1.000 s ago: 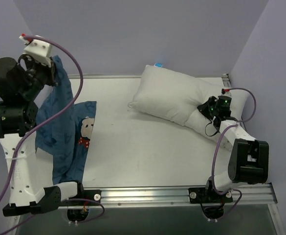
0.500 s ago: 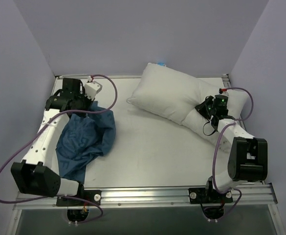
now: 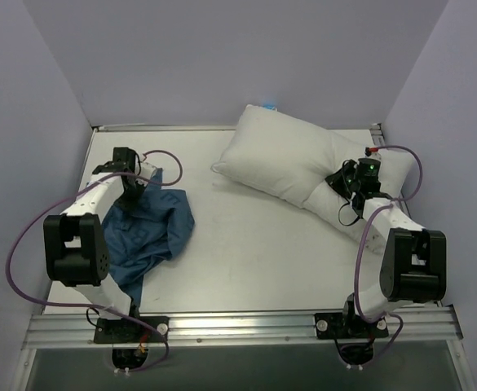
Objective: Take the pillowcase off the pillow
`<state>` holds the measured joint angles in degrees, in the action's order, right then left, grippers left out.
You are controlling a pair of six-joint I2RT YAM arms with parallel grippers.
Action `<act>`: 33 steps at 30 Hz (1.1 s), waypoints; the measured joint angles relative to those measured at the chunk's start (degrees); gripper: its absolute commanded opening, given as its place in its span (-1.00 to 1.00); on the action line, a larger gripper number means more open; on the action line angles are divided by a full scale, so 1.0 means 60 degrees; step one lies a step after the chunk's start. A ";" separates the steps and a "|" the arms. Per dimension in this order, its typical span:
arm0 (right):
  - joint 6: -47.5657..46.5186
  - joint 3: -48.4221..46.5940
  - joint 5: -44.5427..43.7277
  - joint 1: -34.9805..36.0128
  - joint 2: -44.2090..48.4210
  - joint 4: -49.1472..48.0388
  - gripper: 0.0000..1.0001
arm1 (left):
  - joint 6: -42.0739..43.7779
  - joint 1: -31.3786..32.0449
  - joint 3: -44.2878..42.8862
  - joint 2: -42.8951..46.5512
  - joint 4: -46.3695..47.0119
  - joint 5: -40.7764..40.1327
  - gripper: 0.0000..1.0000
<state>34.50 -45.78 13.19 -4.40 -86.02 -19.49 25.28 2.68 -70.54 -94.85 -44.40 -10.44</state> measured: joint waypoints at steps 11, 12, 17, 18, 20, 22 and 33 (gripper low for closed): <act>-0.0342 -0.0055 0.0168 -0.0229 0.0000 0.0109 0.07 | -0.0262 -0.1158 0.0004 -0.1206 0.0805 -0.0812 0.88; -0.0430 -0.0076 0.0200 -0.0270 0.0026 0.0131 0.33 | -0.0302 -0.1158 0.0004 -0.1122 0.0805 -0.0805 0.88; -0.0860 -0.0426 0.0233 -0.0310 0.0532 0.0823 0.99 | -0.0535 -0.1158 -0.0007 0.0215 0.0696 -0.0466 0.88; -0.0962 -0.0499 0.0200 -0.0310 0.0681 0.1042 0.99 | -0.0590 -0.1158 -0.0018 0.0637 0.0645 -0.0372 0.88; -0.1129 -0.0605 0.0058 -0.0306 0.1056 0.1592 0.99 | -0.0656 -0.1158 -0.0047 0.1577 0.0517 -0.0095 0.88; -0.1293 -0.0659 -0.0138 -0.0302 0.1494 0.2197 0.99 | -0.0681 -0.1158 -0.0062 0.2616 0.0430 0.0149 0.88; -0.1570 -0.0313 -0.1253 -0.0306 0.4200 0.4703 0.99 | -0.0630 -0.2018 0.1377 0.7970 -0.0863 0.0747 0.88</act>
<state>25.08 -47.66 5.67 -6.24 -60.82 8.73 21.50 -9.43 -62.28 -47.03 -49.58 -5.96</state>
